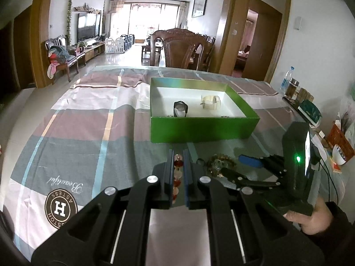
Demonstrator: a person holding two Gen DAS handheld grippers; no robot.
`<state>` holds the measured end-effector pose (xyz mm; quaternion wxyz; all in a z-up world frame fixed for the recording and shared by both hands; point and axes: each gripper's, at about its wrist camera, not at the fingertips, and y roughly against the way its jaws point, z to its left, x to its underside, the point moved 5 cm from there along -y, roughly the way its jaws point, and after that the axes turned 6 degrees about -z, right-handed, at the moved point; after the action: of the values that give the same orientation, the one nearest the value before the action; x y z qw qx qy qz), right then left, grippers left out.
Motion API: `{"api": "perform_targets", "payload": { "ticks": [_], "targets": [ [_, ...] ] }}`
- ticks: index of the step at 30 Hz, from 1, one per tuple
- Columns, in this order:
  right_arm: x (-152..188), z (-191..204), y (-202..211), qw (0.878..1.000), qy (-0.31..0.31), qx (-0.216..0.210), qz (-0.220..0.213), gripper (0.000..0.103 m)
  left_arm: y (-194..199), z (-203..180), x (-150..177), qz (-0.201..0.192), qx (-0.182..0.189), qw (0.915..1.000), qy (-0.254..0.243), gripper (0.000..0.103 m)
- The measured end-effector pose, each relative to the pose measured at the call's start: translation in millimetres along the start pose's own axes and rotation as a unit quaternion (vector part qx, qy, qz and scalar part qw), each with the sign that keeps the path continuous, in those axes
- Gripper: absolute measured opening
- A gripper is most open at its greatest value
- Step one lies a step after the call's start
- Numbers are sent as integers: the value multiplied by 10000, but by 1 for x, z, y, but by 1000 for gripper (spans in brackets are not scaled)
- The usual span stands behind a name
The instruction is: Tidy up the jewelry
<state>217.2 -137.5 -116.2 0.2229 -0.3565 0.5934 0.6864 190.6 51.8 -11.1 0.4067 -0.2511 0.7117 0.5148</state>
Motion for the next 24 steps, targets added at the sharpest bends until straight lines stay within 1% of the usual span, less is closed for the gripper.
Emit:
{"api": "perform_targets", "payload": {
  "ticks": [3,5,7,8,9,11,12,14,19,20,21,22,24],
  "targets": [
    [-2,0,-8,10000,-16,22,53,52,-2,0,2,41,4,10000,-22,8],
    [0,1,-13,9999,-17,24,152,46,-3,1,3,50,4,10000,-2,8],
    [3,3,-17,9996,-10,-51,279,27,-4,2,2,59,3,10000,23,8],
    [3,4,-17,9996,38,-31,261,21,-5,2,2,66,2,10000,27,8],
    [3,4,-18,9996,60,-3,263,18,-6,3,2,75,2,10000,29,8],
    [3,4,-18,9996,26,-12,264,16,-7,3,3,95,4,10000,31,8],
    [1,2,-14,9998,-28,-9,174,0,-7,3,3,96,3,9999,32,8],
    [-1,-1,-8,9999,-95,-29,99,0,-7,2,3,94,5,10000,33,8],
    [-15,-1,35,9991,-220,-172,-333,0,-3,-1,1,48,15,10000,-5,8],
    [-17,0,41,9989,-201,-197,-373,0,-1,-2,0,34,19,10000,-8,8],
    [-18,3,45,9992,-98,-240,-317,0,0,-3,0,25,25,10000,-10,8],
    [-17,6,44,9993,-27,-263,-266,0,1,-4,0,20,33,10000,-22,8],
    [-17,8,39,9990,12,-300,-329,1,3,-7,0,17,35,10000,-36,8]
  ]
}}
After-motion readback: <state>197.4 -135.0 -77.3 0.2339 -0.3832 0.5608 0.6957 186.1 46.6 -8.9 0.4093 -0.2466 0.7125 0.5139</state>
